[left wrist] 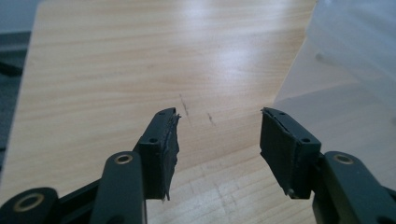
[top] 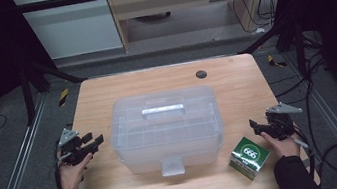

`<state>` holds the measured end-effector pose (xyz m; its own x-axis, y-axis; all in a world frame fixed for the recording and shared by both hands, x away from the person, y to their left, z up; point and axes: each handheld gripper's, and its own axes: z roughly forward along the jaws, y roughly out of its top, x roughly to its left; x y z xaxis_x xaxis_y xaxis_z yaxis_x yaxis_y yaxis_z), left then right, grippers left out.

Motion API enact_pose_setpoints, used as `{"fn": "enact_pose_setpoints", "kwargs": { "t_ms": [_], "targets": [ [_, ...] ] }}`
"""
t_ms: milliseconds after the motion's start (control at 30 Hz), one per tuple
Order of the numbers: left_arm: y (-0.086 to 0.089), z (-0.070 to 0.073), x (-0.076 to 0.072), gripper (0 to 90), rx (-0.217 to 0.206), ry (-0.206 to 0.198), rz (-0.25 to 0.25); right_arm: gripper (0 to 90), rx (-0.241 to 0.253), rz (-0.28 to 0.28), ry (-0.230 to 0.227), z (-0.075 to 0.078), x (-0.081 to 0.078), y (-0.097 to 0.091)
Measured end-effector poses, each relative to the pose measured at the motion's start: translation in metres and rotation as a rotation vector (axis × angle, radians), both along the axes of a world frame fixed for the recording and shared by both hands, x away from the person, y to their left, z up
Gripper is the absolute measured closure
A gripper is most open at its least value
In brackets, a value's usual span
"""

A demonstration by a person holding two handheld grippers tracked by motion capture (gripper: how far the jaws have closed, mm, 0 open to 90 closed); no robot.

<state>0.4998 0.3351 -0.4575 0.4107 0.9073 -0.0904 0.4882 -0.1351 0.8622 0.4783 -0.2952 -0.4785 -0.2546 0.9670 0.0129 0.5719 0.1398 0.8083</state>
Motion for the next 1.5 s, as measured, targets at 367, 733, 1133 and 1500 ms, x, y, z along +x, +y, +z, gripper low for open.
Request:
{"fn": "enact_pose_setpoints", "kwargs": {
  "t_ms": [367,733,1133,1500],
  "targets": [
    [0.005,0.047,-0.010,39.6,0.000,-0.126,-0.090,36.0,-0.001,-0.012,-0.013,0.002,-0.003,0.002],
    [-0.013,0.110,-0.008,41.4,0.081,-0.200,-0.231,34.0,-0.041,-0.018,-0.011,0.002,-0.003,0.003],
    [-0.052,0.146,-0.005,40.6,0.255,-0.177,-0.452,32.0,-0.056,-0.024,0.002,0.000,-0.002,0.003],
    [-0.083,0.160,-0.012,36.6,0.350,-0.192,-0.560,31.2,-0.066,-0.023,0.018,-0.001,-0.001,0.002]
  ]
}}
